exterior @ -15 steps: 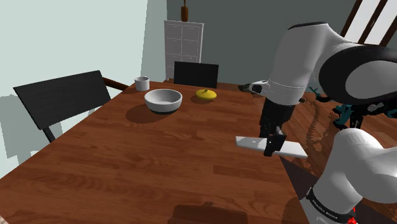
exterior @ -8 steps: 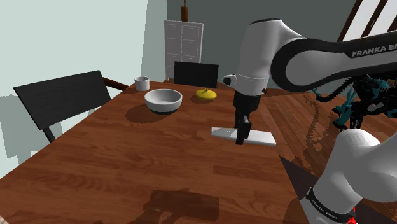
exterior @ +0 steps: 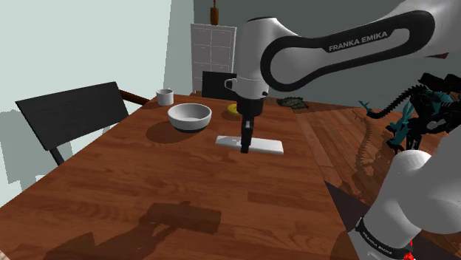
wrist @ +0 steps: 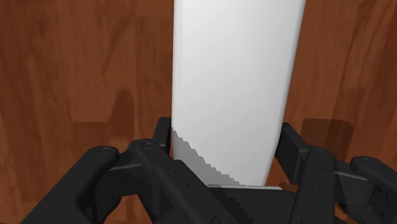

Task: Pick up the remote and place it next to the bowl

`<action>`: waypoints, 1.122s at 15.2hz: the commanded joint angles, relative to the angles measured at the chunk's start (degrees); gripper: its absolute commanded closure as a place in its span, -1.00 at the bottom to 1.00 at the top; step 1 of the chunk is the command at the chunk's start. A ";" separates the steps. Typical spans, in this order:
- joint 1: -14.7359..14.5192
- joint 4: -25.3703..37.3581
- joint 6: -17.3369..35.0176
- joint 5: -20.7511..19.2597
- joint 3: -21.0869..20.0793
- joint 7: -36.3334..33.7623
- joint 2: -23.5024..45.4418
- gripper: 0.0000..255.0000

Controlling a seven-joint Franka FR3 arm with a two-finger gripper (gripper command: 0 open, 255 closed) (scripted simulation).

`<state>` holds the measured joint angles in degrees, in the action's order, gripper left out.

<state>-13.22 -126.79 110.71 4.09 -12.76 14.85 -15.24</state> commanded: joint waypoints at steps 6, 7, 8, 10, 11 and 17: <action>0.93 17.43 -1.42 -3.81 -0.33 -1.27 16.34 1.00; 0.91 20.28 -1.99 -4.37 -0.31 -1.44 18.68 1.00; 0.85 23.24 -2.64 -4.93 -0.27 -1.61 21.05 1.00; 0.63 29.52 -4.21 -6.03 -0.17 -1.89 25.89 1.00; 0.46 32.88 -5.14 -6.57 -0.11 -2.01 28.38 1.00; -1.19 52.94 -11.17 -9.22 0.58 -2.20 42.64 1.00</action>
<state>-14.14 -75.86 99.94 -4.85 -12.25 12.75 25.81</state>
